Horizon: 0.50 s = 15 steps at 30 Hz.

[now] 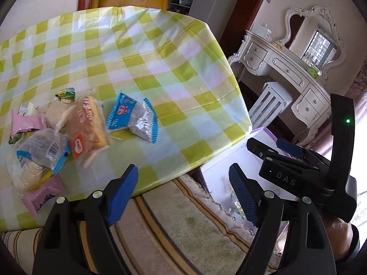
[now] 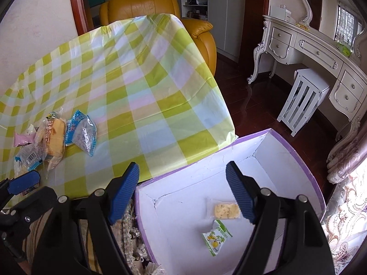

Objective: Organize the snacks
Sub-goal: 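Return both tools to the snack pile on the table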

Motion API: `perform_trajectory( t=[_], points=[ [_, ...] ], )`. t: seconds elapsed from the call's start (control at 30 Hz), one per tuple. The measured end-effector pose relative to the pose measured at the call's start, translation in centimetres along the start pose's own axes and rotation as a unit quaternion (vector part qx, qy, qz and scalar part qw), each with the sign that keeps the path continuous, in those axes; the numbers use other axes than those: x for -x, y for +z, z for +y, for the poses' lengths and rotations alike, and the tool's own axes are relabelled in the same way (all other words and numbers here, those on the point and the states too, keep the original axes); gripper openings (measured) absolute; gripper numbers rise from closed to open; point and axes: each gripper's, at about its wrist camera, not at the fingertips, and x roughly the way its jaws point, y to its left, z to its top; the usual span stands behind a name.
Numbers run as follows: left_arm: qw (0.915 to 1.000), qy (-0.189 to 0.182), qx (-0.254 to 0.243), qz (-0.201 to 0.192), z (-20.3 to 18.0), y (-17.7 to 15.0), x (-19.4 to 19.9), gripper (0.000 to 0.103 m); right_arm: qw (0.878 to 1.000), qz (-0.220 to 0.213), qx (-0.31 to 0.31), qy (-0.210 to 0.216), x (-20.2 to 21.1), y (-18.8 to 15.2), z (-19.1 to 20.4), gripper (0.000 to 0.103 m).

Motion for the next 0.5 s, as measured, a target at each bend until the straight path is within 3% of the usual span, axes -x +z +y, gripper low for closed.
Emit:
perform_trajectory(
  t=[0.27,0.5],
  points=[
    [0.9936,0.074,0.071,-0.047,7.1,-1.2,4.3,0.079,0.998,0.013,-0.012,0.064,-0.3,0.9,3.2,0.078],
    [0.9836,0.111,0.127,-0.064,12.2,-2.3,6.5,0.079,0.997,0.017,0.0,0.07,-0.9,1.0,6.0,0.078]
  ],
)
